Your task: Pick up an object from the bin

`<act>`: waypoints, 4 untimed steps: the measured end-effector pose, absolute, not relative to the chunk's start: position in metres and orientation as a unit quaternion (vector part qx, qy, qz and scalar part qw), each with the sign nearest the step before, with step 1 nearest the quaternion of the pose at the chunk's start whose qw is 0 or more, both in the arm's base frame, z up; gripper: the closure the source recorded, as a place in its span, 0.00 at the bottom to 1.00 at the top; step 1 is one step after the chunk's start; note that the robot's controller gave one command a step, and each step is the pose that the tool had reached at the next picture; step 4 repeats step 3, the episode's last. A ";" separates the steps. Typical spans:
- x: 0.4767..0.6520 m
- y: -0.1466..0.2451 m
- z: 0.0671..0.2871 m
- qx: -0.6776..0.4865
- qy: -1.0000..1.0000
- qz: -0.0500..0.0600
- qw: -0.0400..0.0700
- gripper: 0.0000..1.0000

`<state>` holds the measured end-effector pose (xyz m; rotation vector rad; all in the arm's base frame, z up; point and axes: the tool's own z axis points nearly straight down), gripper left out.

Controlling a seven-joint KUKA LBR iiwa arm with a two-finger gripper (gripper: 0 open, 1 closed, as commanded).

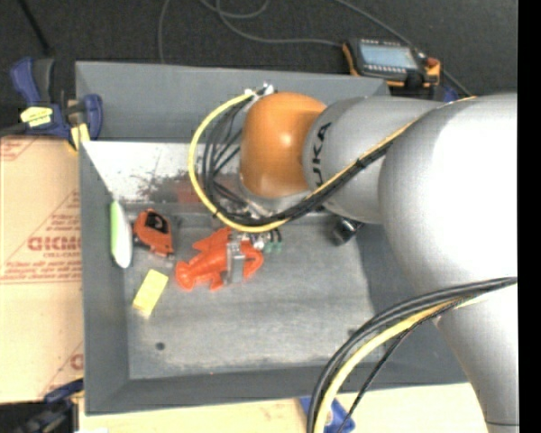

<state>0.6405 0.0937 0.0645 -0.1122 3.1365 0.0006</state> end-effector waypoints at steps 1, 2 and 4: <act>0.612 0.120 0.091 -0.175 0.985 0.000 0.001 0.00; 0.616 0.142 0.078 -0.257 0.967 -0.002 0.003 0.00; 0.588 0.210 0.071 -0.270 0.963 0.001 0.001 1.00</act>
Offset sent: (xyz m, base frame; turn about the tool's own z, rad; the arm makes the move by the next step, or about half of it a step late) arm -0.0253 0.0578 0.0055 -0.4708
